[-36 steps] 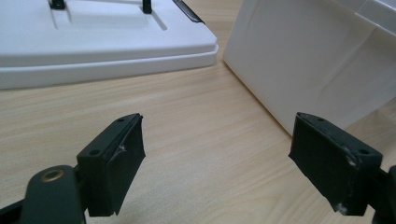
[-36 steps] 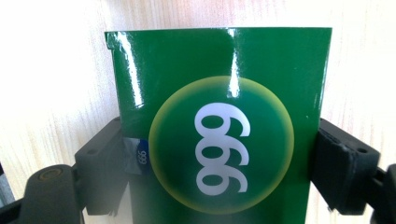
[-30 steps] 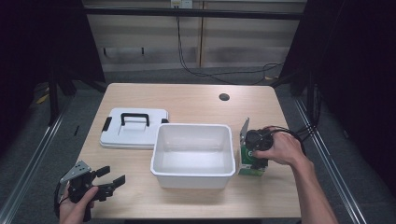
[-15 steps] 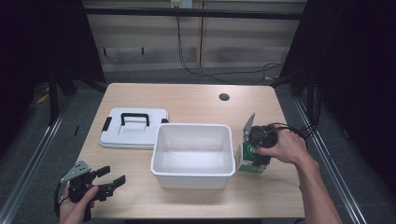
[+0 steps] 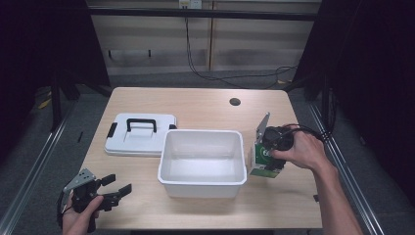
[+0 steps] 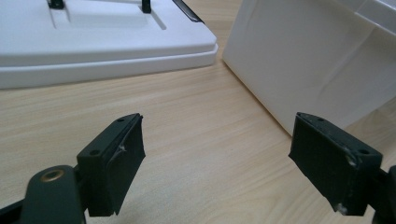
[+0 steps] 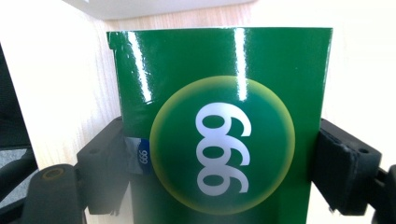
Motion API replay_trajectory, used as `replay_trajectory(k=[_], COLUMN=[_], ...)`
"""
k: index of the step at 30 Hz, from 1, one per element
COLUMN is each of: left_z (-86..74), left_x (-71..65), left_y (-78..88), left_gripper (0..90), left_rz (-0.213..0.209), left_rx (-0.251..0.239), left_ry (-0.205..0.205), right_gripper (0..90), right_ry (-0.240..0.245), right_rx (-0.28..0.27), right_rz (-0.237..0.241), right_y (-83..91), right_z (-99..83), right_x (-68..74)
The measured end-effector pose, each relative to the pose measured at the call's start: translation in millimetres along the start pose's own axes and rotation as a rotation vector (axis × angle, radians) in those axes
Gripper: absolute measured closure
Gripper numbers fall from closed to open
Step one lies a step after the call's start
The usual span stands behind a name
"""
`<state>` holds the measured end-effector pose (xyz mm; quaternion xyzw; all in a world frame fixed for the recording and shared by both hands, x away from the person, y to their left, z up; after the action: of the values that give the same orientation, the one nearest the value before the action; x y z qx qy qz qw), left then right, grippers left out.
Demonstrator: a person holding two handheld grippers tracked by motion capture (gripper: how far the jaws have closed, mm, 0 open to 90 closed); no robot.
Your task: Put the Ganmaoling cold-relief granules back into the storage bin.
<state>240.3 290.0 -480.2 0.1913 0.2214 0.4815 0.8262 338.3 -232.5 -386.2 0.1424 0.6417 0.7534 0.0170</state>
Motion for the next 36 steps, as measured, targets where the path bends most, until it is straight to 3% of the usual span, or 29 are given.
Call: replay_trajectory(k=[35, 36], left_z=[0.3, 0.3], left_x=[0.0, -0.1], left_y=[0.2, 0.1], left_gripper=[17.3, 17.3], left_rz=[-0.001, -0.002], left_rx=[-0.003, -0.003], left_ry=[-0.001, -0.001], right_gripper=[16.4, 16.4], right_ry=[-0.002, 0.017], right_rx=[-0.056, -0.058], right_rz=[-0.002, 0.0], right_y=[66.1, 67.3], right_z=[19.5, 20.2], right_x=[12.6, 12.0])
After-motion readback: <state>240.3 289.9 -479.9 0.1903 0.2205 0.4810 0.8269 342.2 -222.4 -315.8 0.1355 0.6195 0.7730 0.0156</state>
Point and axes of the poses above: each handheld gripper's, and its own axes: y roughly backward along the jaws, z roughly out of its top, x roughly to its left, the point moved 1 cm from there along -y, roughly forward along the jaws, and after that the axes turned 12 degrees about z, right-handed, at the moved point
